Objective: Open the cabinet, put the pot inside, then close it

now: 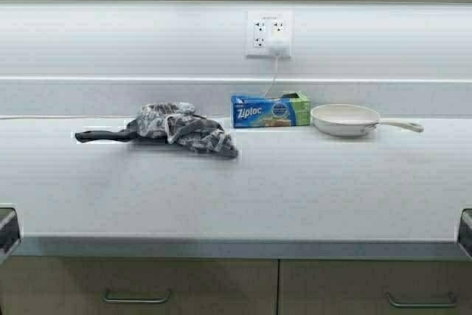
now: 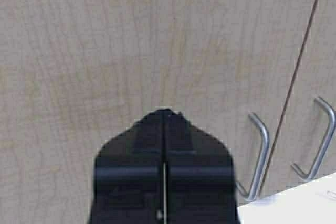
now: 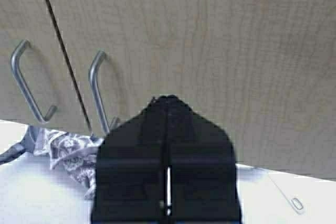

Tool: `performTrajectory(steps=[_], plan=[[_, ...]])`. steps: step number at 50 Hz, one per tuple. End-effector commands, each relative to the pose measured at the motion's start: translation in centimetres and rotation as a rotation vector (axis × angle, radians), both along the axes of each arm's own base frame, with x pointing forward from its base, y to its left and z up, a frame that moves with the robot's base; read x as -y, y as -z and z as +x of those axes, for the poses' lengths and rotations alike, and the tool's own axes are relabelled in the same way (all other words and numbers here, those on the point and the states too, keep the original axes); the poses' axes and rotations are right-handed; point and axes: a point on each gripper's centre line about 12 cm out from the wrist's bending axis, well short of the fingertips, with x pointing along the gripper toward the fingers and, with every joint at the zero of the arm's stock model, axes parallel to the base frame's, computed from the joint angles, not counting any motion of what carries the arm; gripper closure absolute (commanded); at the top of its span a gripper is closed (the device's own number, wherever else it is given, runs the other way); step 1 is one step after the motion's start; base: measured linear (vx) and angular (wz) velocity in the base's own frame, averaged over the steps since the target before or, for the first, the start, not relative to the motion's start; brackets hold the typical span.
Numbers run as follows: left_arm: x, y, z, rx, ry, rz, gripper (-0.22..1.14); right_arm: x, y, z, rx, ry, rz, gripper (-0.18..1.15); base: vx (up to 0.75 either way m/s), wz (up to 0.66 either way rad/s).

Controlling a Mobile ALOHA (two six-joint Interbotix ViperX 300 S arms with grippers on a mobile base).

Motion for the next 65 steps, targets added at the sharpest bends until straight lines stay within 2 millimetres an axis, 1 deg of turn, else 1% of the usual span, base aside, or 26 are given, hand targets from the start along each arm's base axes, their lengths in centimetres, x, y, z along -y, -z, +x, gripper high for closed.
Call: performTrajectory(steps=[1,26,40,65], plan=[[-0.08,-0.91,-0.28,0.025,-0.001,-0.010,0.87,0.06,-0.82,-0.21,0.027,-0.001,0.004,0.90,0.00,0.00],[-0.17,-0.97,-0.35,0.027,-0.003,-0.011,0.87,0.13,-0.90,-0.43,0.031,-0.001,0.004,0.90,0.00,0.00],[-0.26,-1.34,-0.57,0.035,-0.003,-0.014,0.87,0.07,-0.77,-0.44,0.028,-0.002,0.003,0.90,0.00,0.00],[-0.18,-1.21,-0.55,0.032,-0.001,-0.013,0.87,0.11,-0.55,-0.57,0.023,-0.002,0.002,0.90,0.00,0.00]])
